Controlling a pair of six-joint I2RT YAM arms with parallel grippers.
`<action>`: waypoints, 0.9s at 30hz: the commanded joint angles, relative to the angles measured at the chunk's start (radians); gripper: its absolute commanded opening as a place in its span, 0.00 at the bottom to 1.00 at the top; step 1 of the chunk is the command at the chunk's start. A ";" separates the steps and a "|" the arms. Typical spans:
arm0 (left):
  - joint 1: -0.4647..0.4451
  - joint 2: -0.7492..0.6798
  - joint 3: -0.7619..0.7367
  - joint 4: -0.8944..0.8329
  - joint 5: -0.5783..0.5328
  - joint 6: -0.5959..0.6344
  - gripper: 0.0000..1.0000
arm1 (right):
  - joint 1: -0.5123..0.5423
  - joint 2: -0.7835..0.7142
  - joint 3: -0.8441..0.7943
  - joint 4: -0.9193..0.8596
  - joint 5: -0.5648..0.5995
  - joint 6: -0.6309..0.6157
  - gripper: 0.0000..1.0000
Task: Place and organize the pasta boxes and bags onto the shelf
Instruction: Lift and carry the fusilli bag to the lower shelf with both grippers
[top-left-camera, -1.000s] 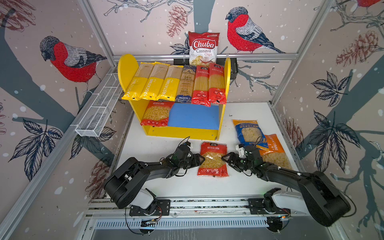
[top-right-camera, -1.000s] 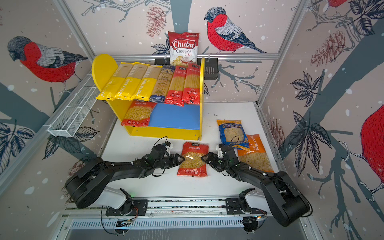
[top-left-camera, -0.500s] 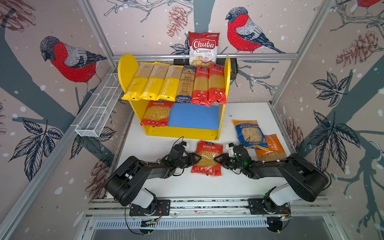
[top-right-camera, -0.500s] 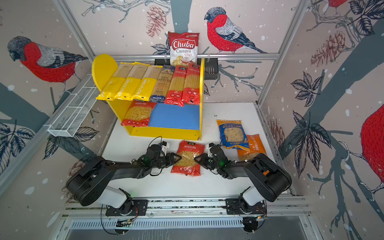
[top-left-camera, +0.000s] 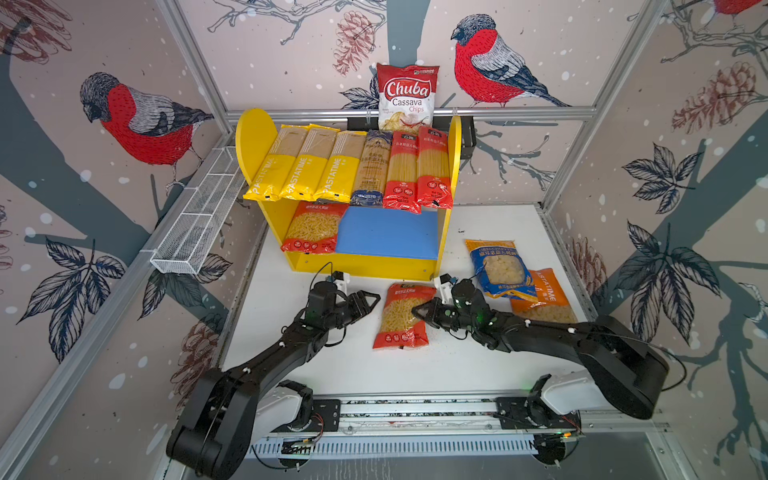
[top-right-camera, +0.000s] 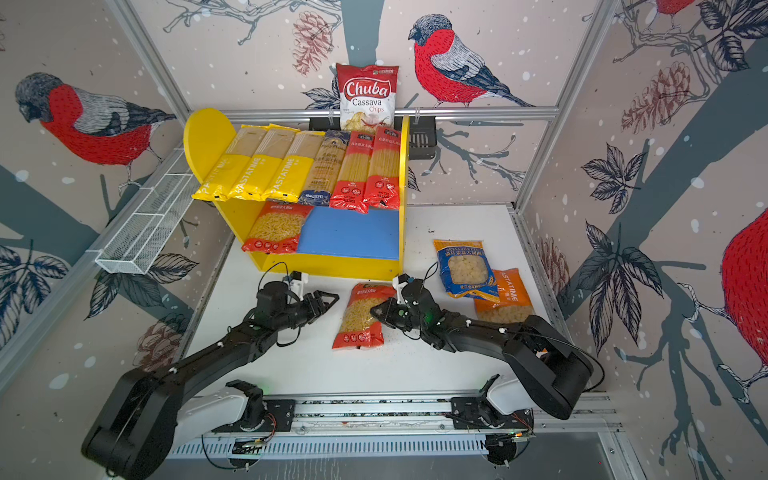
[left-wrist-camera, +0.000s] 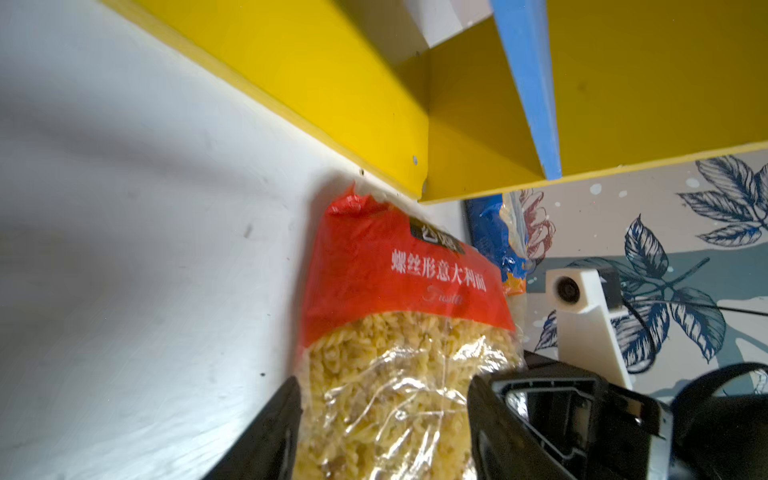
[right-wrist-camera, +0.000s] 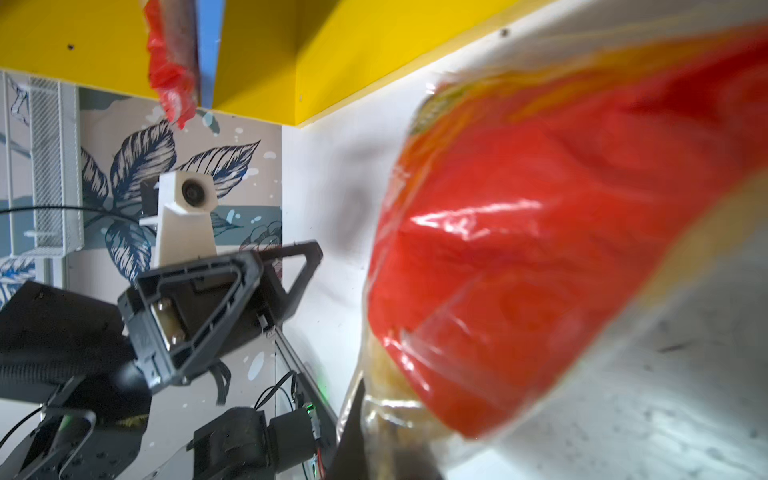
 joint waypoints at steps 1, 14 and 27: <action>0.069 -0.083 0.036 -0.169 -0.012 0.082 0.65 | 0.015 -0.032 0.077 -0.044 0.011 -0.063 0.04; 0.299 -0.237 0.198 -0.337 0.061 0.105 0.71 | 0.034 0.043 0.406 0.045 0.042 -0.194 0.00; 0.302 -0.241 0.379 -0.548 -0.169 0.259 0.74 | 0.037 0.299 0.661 0.378 0.044 -0.287 0.00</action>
